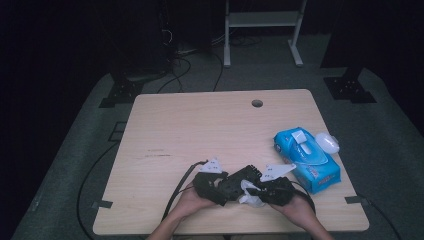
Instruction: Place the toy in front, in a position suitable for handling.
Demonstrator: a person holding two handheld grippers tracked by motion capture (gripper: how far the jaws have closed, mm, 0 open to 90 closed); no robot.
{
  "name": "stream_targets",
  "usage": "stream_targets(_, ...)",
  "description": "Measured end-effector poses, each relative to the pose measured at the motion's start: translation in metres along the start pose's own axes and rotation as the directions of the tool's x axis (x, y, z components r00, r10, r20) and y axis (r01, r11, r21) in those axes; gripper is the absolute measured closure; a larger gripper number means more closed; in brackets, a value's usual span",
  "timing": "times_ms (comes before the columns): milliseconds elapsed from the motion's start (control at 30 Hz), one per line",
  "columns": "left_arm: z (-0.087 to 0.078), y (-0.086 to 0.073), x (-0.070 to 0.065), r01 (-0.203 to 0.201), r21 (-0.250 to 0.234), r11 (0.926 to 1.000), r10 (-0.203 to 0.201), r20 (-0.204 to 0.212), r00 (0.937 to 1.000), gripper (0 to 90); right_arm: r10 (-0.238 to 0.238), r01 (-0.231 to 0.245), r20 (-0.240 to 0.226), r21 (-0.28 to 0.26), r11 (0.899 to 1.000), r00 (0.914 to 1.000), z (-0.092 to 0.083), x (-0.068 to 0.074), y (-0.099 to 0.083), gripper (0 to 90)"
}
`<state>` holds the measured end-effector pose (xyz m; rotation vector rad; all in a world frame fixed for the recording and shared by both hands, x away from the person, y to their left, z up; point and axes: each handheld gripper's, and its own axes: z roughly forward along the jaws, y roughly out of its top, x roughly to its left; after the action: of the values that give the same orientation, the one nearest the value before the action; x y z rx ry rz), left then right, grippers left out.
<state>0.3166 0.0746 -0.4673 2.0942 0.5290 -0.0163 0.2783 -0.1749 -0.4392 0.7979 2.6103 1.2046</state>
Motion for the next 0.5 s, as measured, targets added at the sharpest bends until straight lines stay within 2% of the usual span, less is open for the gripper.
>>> stream_targets(167,0.000,-0.002,0.006,0.009,0.006,0.9999,-0.009,-0.056,0.9984,5.8,0.023,-0.021,0.032,-0.065,0.998,0.9992,-0.009,-0.005,0.008,83.0)
stream_targets(233,0.000,-0.003,0.006,-0.004,0.014,0.9999,0.005,-0.071,0.9975,5.7,0.038,-0.032,0.066,-0.086,0.996,0.9971,-0.011,-0.011,0.012,83.0)
stream_targets(300,0.001,-0.003,0.006,-0.021,0.027,0.9994,0.024,-0.090,0.9957,3.9,0.046,-0.038,0.102,-0.074,0.997,0.9938,-0.009,-0.018,0.014,82.9)
stream_targets(333,0.001,-0.002,0.006,-0.020,0.027,0.9994,0.023,-0.084,0.9962,3.8,0.054,-0.047,0.116,-0.062,0.997,0.9918,-0.007,-0.022,0.014,83.0)
stream_targets(400,0.002,-0.002,0.007,-0.020,0.029,0.9994,0.022,-0.087,0.9959,3.8,0.072,-0.068,0.126,-0.031,0.997,0.9894,-0.001,-0.028,0.013,83.0)
stream_targets(500,0.005,-0.003,0.006,-0.023,0.043,0.9988,0.026,-0.081,0.9964,3.8,0.071,-0.071,0.126,-0.003,0.997,0.9895,0.006,-0.028,0.010,83.0)
